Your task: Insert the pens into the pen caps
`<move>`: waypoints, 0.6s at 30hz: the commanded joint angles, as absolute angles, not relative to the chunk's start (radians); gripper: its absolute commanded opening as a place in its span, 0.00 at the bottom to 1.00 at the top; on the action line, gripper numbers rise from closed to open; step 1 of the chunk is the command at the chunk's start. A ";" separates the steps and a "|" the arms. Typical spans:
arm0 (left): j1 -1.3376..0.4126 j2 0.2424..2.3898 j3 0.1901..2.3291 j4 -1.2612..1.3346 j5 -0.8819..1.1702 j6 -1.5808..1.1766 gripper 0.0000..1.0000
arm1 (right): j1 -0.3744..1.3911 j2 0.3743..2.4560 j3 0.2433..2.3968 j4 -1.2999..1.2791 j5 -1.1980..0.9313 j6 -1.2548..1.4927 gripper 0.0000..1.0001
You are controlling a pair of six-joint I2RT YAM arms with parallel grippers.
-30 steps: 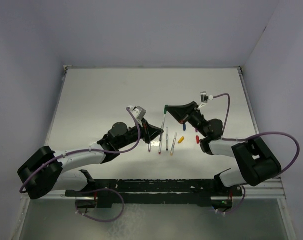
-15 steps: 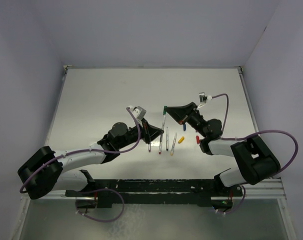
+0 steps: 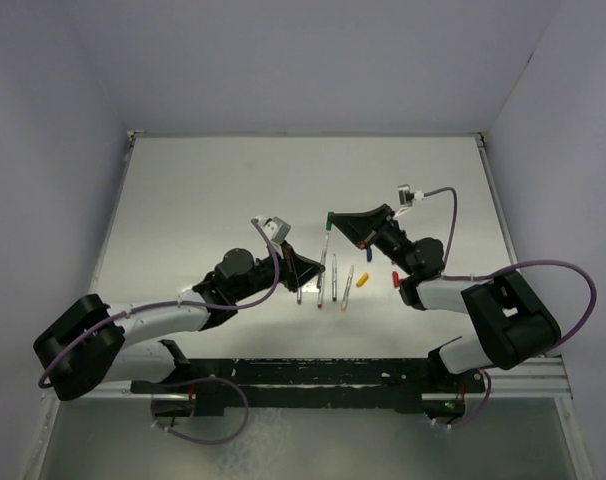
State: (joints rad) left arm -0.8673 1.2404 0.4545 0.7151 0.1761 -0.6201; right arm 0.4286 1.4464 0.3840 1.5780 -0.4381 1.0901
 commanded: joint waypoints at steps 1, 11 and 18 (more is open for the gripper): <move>-0.874 1.209 0.458 0.751 0.176 -0.626 0.00 | 0.436 1.430 0.405 1.703 -0.456 1.088 0.00; -0.874 1.213 0.467 0.744 0.160 -0.624 0.00 | 0.439 1.424 0.401 1.709 -0.466 1.100 0.00; -0.874 1.207 0.468 0.747 0.150 -0.624 0.00 | 0.447 1.426 0.399 1.707 -0.469 1.102 0.00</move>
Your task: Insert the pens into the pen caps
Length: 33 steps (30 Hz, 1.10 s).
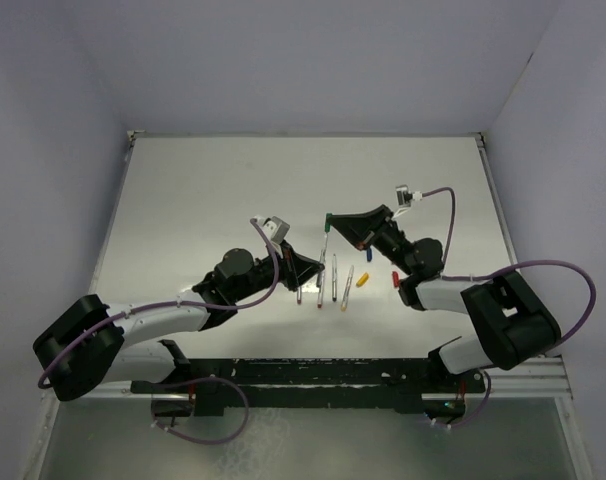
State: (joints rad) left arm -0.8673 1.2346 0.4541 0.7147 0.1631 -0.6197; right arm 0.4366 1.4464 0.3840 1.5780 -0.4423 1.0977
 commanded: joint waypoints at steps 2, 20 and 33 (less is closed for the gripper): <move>-0.874 1.206 0.468 0.747 0.148 -0.626 0.00 | 0.454 1.431 0.398 1.711 -0.471 1.103 0.00; -0.874 1.107 0.413 0.774 0.085 -0.634 0.00 | 0.498 1.471 0.365 1.678 -0.491 1.059 0.00; -0.872 1.097 0.439 0.796 0.038 -0.614 0.00 | 0.524 1.527 0.379 1.582 -0.578 1.026 0.00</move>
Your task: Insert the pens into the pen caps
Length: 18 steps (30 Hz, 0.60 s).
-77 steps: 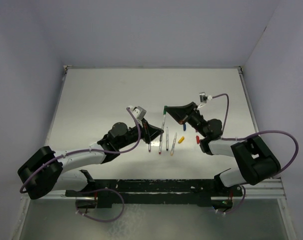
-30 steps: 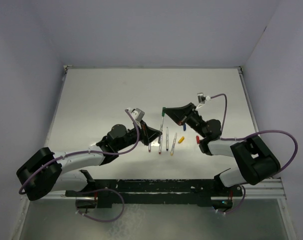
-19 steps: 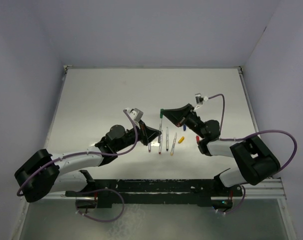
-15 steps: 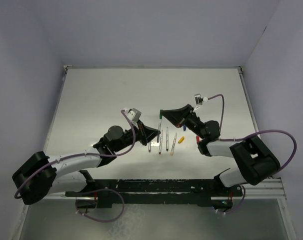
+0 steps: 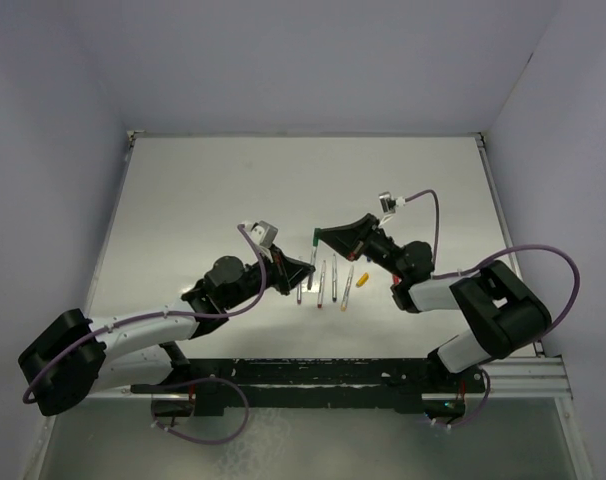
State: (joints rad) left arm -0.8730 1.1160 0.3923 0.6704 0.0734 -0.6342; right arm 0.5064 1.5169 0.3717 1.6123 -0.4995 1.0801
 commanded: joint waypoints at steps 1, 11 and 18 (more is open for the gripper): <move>-0.873 1.097 0.442 0.798 0.032 -0.613 0.00 | 0.527 1.526 0.378 1.574 -0.581 1.022 0.00; -0.872 1.098 0.504 0.784 -0.054 -0.537 0.00 | 0.553 1.499 0.385 1.420 -0.570 0.923 0.00; -0.871 1.107 0.586 0.798 -0.091 -0.450 0.00 | 0.632 1.406 0.433 1.103 -0.476 0.736 0.00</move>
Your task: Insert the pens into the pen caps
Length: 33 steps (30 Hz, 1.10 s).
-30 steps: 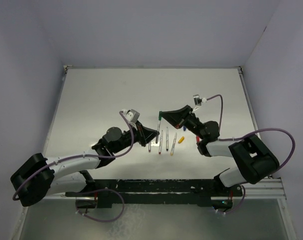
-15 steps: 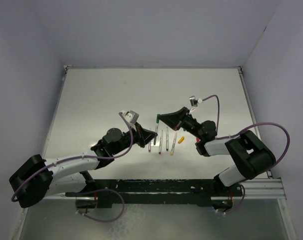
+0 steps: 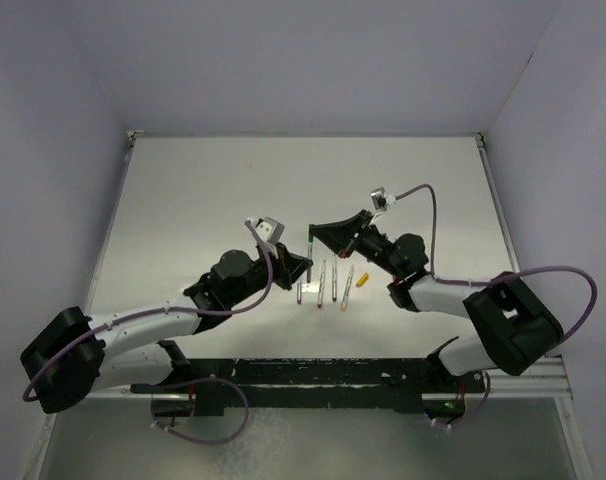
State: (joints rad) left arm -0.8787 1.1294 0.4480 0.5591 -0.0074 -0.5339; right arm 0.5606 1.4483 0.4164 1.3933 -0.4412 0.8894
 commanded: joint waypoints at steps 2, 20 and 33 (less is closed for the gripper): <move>-0.871 1.106 0.596 0.811 -0.104 -0.434 0.00 | 0.646 1.388 0.449 1.035 -0.450 0.701 0.00; -0.865 1.081 0.557 0.692 -0.098 -0.446 0.00 | 0.688 1.326 0.614 0.800 -0.260 0.549 0.06; -0.826 1.110 0.506 0.243 -0.291 -0.634 0.00 | 0.688 1.049 0.687 0.572 0.168 0.416 0.56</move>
State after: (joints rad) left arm -0.8623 1.1000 0.4885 0.3645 -0.2047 -0.5449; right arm 0.6872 1.1172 0.6502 0.6373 -0.0010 0.4988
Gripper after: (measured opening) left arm 0.034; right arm 0.467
